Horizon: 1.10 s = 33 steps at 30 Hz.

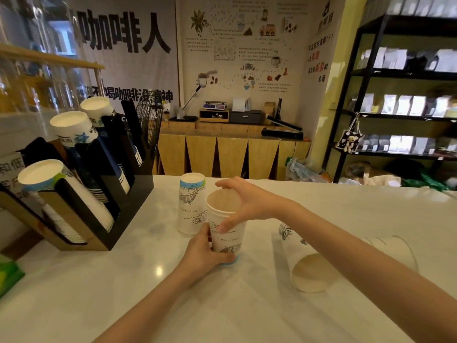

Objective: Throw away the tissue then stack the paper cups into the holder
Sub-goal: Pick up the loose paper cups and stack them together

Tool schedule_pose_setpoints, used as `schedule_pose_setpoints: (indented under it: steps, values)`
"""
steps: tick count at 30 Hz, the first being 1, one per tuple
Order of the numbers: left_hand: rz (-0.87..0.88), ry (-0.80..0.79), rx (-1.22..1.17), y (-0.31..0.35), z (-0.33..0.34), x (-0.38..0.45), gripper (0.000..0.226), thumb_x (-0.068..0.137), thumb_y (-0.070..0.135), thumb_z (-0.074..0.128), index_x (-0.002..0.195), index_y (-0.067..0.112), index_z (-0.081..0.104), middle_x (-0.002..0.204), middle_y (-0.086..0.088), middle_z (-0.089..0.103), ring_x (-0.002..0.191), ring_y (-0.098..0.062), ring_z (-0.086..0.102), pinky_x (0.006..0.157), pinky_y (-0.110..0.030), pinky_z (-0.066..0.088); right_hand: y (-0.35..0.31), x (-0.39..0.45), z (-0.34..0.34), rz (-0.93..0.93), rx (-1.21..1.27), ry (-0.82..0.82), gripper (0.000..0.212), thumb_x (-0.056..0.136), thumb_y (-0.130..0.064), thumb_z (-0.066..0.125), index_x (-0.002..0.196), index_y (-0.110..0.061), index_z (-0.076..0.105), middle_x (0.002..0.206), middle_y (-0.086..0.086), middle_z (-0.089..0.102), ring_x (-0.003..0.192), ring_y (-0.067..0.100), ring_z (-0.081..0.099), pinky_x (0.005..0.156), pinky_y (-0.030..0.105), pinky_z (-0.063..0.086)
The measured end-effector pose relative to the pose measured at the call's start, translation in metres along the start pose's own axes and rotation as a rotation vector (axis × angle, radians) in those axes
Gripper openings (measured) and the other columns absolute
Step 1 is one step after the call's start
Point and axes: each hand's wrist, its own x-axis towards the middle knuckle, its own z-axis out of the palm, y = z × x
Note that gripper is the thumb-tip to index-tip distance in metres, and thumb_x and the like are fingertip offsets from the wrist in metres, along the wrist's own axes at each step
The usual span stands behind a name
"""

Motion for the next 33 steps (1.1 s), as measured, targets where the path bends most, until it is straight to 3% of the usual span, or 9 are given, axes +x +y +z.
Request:
schedule_pose_setpoints:
  steps: [3, 6, 10, 13, 15, 18, 21, 25, 33]
  values:
    - [-0.058, -0.035, 0.022, 0.008, -0.007, -0.002, 0.102, 0.05, 0.018, 0.086, 0.133, 0.019, 0.027, 0.124, 0.002, 0.051, 0.108, -0.011, 0.052, 0.084, -0.025, 0.047, 0.003, -0.012, -0.01, -0.006, 0.039, 0.024, 0.1, 0.06, -0.038, 0.081, 0.141, -0.029, 0.024, 0.15, -0.006, 0.021, 0.136, 0.015, 0.024, 0.111, 0.036, 0.027]
    - [-0.043, 0.104, 0.119, 0.031, -0.017, -0.013, 0.119, 0.051, 0.026, 0.086, 0.142, 0.028, 0.008, 0.146, -0.002, 0.032, 0.132, -0.02, 0.035, 0.106, -0.042, 0.037, 0.016, -0.034, -0.026, 0.045, 0.086, 0.067, 0.093, 0.063, -0.039, 0.078, 0.14, -0.031, 0.025, 0.151, -0.006, 0.023, 0.136, 0.014, 0.025, 0.112, 0.038, 0.026]
    - [0.201, 0.336, 0.054, 0.075, -0.012, -0.039, 0.094, 0.065, 0.024, 0.077, 0.138, 0.031, 0.019, 0.145, 0.004, 0.034, 0.13, -0.015, 0.034, 0.105, -0.041, 0.034, 0.046, -0.071, -0.046, 0.18, 0.203, 0.21, 0.077, 0.068, -0.045, 0.071, 0.135, -0.029, 0.036, 0.145, -0.004, 0.038, 0.129, 0.013, 0.038, 0.107, 0.037, 0.035]
    - [0.413, 0.343, 0.047, 0.102, 0.01, -0.054, 0.068, 0.069, 0.026, 0.072, 0.126, 0.034, 0.036, 0.123, 0.017, 0.043, 0.114, -0.004, 0.041, 0.093, -0.022, 0.037, 0.075, -0.099, -0.055, 0.305, 0.246, 0.316, 0.07, 0.071, -0.046, 0.069, 0.132, -0.025, 0.041, 0.138, 0.0, 0.045, 0.118, 0.014, 0.046, 0.097, 0.031, 0.038]
    - [0.538, 0.222, 0.118, 0.113, 0.029, -0.057, 0.055, 0.071, 0.029, 0.07, 0.115, 0.042, 0.04, 0.108, 0.031, 0.04, 0.103, 0.008, 0.042, 0.084, -0.01, 0.034, 0.093, -0.118, -0.059, 0.362, 0.261, 0.354, 0.07, 0.07, -0.042, 0.071, 0.131, -0.024, 0.042, 0.136, 0.0, 0.047, 0.114, 0.013, 0.046, 0.094, 0.029, 0.037]
    - [0.607, -0.095, 0.255, 0.119, 0.056, -0.051, 0.047, 0.072, 0.034, 0.069, 0.111, 0.045, 0.044, 0.115, 0.029, 0.042, 0.109, 0.009, 0.039, 0.095, -0.018, 0.037, 0.119, -0.146, -0.064, 0.435, 0.243, 0.386, 0.071, 0.068, -0.037, 0.075, 0.131, -0.023, 0.044, 0.137, 0.002, 0.047, 0.115, 0.012, 0.043, 0.093, 0.029, 0.035]
    - [0.55, -0.377, 0.449, 0.116, 0.077, -0.031, 0.049, 0.076, 0.029, 0.065, 0.121, 0.036, 0.047, 0.138, 0.013, 0.039, 0.126, -0.003, 0.032, 0.106, -0.027, 0.028, 0.143, -0.17, -0.067, 0.515, 0.221, 0.41, 0.072, 0.066, -0.035, 0.077, 0.13, -0.025, 0.045, 0.137, 0.0, 0.047, 0.114, 0.01, 0.041, 0.093, 0.029, 0.033]
    - [0.345, -0.673, 0.382, 0.107, 0.084, -0.001, 0.061, 0.078, 0.012, 0.06, 0.128, 0.04, 0.038, 0.136, 0.02, 0.032, 0.133, -0.005, 0.025, 0.103, -0.022, 0.024, 0.171, -0.197, -0.065, 0.581, 0.244, 0.406, 0.079, 0.065, -0.032, 0.079, 0.133, -0.027, 0.04, 0.142, -0.001, 0.04, 0.132, 0.017, 0.034, 0.099, 0.032, 0.031]
    - [0.512, -0.892, 0.909, 0.103, 0.101, 0.017, 0.085, 0.073, 0.012, 0.068, 0.137, 0.037, 0.018, 0.152, 0.009, 0.015, 0.142, -0.012, -0.001, 0.115, -0.032, 0.009, 0.201, -0.216, -0.054, 0.637, 0.432, 0.263, 0.092, 0.063, -0.017, 0.079, 0.14, -0.026, 0.028, 0.141, 0.002, 0.037, 0.13, 0.025, 0.037, 0.109, 0.04, 0.035]
